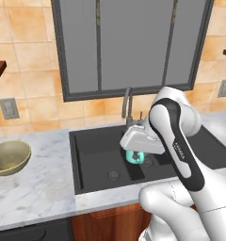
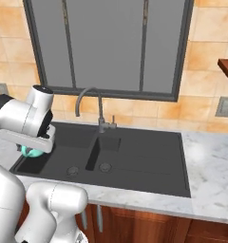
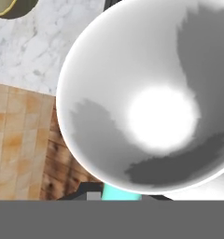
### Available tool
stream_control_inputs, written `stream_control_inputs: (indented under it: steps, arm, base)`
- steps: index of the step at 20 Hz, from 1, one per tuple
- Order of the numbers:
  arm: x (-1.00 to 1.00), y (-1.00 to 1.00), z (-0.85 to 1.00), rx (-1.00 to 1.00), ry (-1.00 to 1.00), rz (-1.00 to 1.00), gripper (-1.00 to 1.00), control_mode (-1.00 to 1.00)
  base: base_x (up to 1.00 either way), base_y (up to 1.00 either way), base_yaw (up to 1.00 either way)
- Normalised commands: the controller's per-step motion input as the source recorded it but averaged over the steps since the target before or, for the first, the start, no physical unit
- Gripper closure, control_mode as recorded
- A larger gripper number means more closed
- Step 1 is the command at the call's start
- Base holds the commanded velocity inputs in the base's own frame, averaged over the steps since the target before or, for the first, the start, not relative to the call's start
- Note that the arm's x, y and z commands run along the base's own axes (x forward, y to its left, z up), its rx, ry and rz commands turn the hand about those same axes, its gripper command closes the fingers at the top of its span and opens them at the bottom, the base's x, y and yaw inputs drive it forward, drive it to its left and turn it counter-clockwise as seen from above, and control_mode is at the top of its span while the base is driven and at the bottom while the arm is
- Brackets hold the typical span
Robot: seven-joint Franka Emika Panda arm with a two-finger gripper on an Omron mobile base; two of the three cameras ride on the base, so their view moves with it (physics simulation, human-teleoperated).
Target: Pick the mug and place it in the sink. Pick the bowl and place it in the open cabinet and then close the cabinet.
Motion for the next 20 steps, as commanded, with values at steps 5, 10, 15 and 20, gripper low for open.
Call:
stream_control_inputs:
  steps: [5, 10, 15, 20]
  arm:
    - [0.0, 0.0, 0.0, 0.0, 0.0, 0.0, 1.0, 1.0]
    - [0.0, 0.0, 0.0, 0.0, 0.0, 0.0, 1.0, 1.0]
    - [0.0, 0.0, 0.0, 0.0, 0.0, 0.0, 1.0, 1.0]
    - [0.0, 0.0, 0.0, 0.0, 0.0, 0.0, 1.0, 1.0]
  base:
    - [0.91, 0.54, -0.2]
    - [0.8, 0.57, -0.24]
    - [0.75, 0.62, -0.21]
    - [0.63, 0.51, -0.23]
